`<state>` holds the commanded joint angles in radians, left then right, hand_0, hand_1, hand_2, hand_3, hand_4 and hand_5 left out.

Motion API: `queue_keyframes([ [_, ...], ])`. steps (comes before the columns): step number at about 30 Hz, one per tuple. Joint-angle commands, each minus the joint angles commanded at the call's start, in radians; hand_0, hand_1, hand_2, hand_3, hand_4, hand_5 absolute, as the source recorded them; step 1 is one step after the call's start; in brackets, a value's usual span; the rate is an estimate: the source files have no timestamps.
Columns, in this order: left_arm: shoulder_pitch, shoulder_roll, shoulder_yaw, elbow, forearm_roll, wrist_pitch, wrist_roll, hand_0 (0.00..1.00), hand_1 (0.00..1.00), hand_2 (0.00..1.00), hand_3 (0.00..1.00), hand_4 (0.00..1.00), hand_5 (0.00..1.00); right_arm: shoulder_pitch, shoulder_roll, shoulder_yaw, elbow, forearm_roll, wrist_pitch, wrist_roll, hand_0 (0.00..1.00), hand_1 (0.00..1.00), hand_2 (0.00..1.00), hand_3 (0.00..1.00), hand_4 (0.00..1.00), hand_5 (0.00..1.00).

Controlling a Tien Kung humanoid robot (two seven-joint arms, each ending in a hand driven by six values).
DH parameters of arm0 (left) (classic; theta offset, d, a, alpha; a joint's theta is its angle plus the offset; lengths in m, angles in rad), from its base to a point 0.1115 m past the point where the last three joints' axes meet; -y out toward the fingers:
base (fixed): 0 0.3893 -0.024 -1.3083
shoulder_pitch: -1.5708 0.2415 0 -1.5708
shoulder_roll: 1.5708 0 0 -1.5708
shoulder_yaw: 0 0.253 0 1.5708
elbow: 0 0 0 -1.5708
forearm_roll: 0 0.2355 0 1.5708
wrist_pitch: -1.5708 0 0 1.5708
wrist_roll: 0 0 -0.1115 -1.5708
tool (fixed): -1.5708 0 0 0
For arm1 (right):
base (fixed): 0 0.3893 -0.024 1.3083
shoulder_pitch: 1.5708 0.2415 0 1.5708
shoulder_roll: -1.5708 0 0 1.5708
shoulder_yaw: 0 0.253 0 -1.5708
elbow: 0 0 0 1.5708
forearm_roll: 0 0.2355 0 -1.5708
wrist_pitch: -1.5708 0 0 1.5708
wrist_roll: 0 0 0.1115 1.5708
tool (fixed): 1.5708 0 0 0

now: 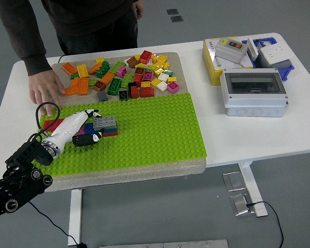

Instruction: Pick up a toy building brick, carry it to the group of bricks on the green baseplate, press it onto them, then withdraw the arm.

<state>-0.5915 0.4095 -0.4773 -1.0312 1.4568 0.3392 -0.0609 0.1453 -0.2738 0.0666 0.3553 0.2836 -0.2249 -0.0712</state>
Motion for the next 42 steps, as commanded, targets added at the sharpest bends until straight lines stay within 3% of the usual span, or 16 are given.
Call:
queue_keyframes([
  [42, -0.007, 0.005, -0.003, -0.004, -0.006, -0.015, 0.003, 0.998, 0.962, 0.945, 0.741, 0.590, 0.304, 0.002, 0.000, 0.001, -0.001, 0.000, -0.001, 0.001, 0.649, 0.624, 0.603, 0.602, 0.634, 0.998],
])
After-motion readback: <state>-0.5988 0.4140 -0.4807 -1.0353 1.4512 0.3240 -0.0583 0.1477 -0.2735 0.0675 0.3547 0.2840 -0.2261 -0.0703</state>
